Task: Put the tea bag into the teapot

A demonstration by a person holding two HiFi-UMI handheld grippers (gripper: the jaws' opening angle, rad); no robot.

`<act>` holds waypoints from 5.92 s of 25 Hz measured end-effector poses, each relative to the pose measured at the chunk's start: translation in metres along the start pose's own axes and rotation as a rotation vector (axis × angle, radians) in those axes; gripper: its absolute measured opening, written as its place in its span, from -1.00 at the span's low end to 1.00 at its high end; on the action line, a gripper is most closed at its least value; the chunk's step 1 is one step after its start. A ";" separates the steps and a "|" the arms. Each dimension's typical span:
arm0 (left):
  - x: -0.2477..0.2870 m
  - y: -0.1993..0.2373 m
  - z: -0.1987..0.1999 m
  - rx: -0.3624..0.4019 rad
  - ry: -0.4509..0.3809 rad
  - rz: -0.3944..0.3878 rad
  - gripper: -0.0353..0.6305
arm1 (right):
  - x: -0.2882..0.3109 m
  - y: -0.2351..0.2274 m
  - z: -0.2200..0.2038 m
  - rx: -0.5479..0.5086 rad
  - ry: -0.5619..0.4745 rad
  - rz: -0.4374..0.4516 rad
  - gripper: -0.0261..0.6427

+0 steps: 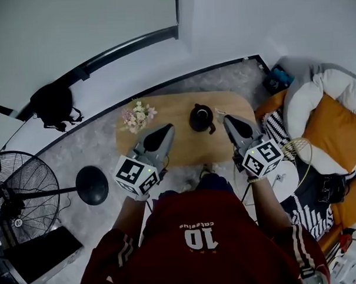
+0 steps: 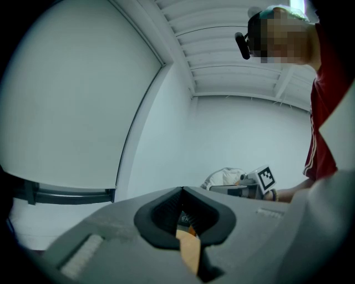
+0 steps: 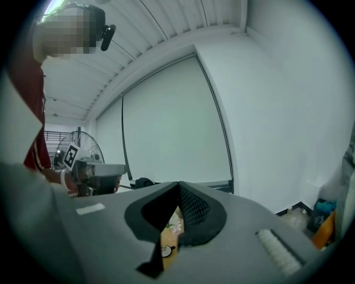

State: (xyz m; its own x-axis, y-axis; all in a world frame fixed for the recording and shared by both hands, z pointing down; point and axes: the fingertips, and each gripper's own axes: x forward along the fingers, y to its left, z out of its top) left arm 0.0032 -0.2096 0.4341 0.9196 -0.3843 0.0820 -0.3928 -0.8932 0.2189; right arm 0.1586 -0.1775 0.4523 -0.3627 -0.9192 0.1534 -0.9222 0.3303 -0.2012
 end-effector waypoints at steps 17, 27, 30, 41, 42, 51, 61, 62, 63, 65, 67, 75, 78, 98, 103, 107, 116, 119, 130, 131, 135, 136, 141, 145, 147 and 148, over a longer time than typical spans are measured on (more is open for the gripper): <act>-0.009 0.010 -0.019 0.009 0.044 0.053 -0.89 | 0.040 -0.047 -0.078 0.016 0.147 0.003 -0.92; -0.009 0.014 -0.034 0.006 0.097 0.099 -0.89 | 0.067 -0.076 -0.119 0.036 0.223 0.022 -0.92; -0.007 0.017 -0.035 0.004 0.105 0.110 -0.89 | 0.075 -0.083 -0.130 0.042 0.243 0.029 -0.92; -0.007 0.026 -0.054 -0.034 0.173 0.185 -0.89 | 0.107 -0.120 -0.196 0.100 0.347 0.032 -0.92; -0.008 0.027 -0.055 -0.038 0.178 0.193 -0.89 | 0.110 -0.122 -0.203 0.107 0.355 0.032 -0.92; -0.006 0.041 -0.066 -0.068 0.200 0.252 -0.89 | 0.137 -0.139 -0.251 0.153 0.414 0.019 -0.92; -0.016 0.055 -0.076 -0.088 0.225 0.309 -0.89 | 0.159 -0.156 -0.288 0.215 0.455 -0.004 -0.92; -0.018 0.057 -0.077 -0.090 0.224 0.315 -0.89 | 0.161 -0.156 -0.291 0.218 0.458 -0.008 -0.92; -0.020 0.058 -0.077 -0.092 0.225 0.320 -0.89 | 0.163 -0.156 -0.293 0.219 0.462 -0.010 -0.92; -0.023 0.060 -0.079 -0.096 0.229 0.328 -0.89 | 0.165 -0.158 -0.299 0.216 0.473 -0.016 -0.92; -0.025 0.062 -0.079 -0.098 0.227 0.337 -0.89 | 0.166 -0.160 -0.305 0.217 0.488 -0.022 -0.92; -0.029 0.066 -0.081 -0.104 0.233 0.341 -0.89 | 0.166 -0.161 -0.305 0.184 0.497 -0.044 -0.88; -0.029 0.065 -0.076 -0.096 0.218 0.332 -0.89 | 0.164 -0.161 -0.300 0.182 0.487 -0.055 -0.74; -0.045 0.044 -0.036 -0.027 0.113 0.276 -0.89 | 0.111 -0.156 -0.227 0.077 0.386 -0.122 -0.71; -0.053 0.035 -0.028 0.012 0.106 0.249 -0.89 | 0.082 -0.153 -0.196 0.034 0.335 -0.164 -0.72; -0.060 0.027 -0.023 0.028 0.094 0.212 -0.89 | 0.060 -0.142 -0.174 0.009 0.302 -0.191 -0.72; -0.050 0.013 -0.013 0.047 0.056 0.153 -0.89 | -0.002 -0.109 -0.103 -0.079 0.181 -0.264 -0.73; -0.042 0.009 -0.008 0.043 0.042 0.127 -0.89 | -0.023 -0.091 -0.080 -0.101 0.127 -0.280 -0.73; 0.000 -0.025 0.004 0.064 0.008 -0.012 -0.89 | -0.095 -0.036 -0.013 -0.135 -0.051 -0.325 -0.73; 0.001 -0.027 0.006 0.067 0.004 -0.018 -0.89 | -0.099 -0.030 -0.008 -0.136 -0.064 -0.324 -0.73; 0.000 -0.031 0.014 0.079 -0.013 -0.024 -0.89 | -0.111 -0.002 0.011 -0.127 -0.121 -0.317 -0.73; -0.001 -0.032 0.017 0.081 -0.018 -0.021 -0.89 | -0.113 0.005 0.016 -0.125 -0.131 -0.311 -0.73; -0.012 -0.033 0.033 0.092 -0.048 0.002 -0.89 | -0.114 0.031 0.031 -0.098 -0.130 -0.299 -0.80; -0.023 -0.028 0.042 0.117 -0.055 0.036 -0.89 | -0.112 0.039 0.042 -0.087 -0.139 -0.336 -0.87; -0.026 -0.026 0.045 0.128 -0.055 0.055 -0.89 | -0.114 0.040 0.049 -0.084 -0.149 -0.357 -0.90; -0.027 -0.026 0.046 0.133 -0.056 0.064 -0.89 | -0.115 0.039 0.051 -0.084 -0.157 -0.366 -0.92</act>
State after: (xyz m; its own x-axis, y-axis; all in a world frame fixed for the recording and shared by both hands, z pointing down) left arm -0.0122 -0.1869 0.3814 0.8921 -0.4503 0.0366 -0.4518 -0.8882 0.0836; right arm 0.1709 -0.0700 0.3772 0.0100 -0.9987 0.0493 -0.9967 -0.0140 -0.0799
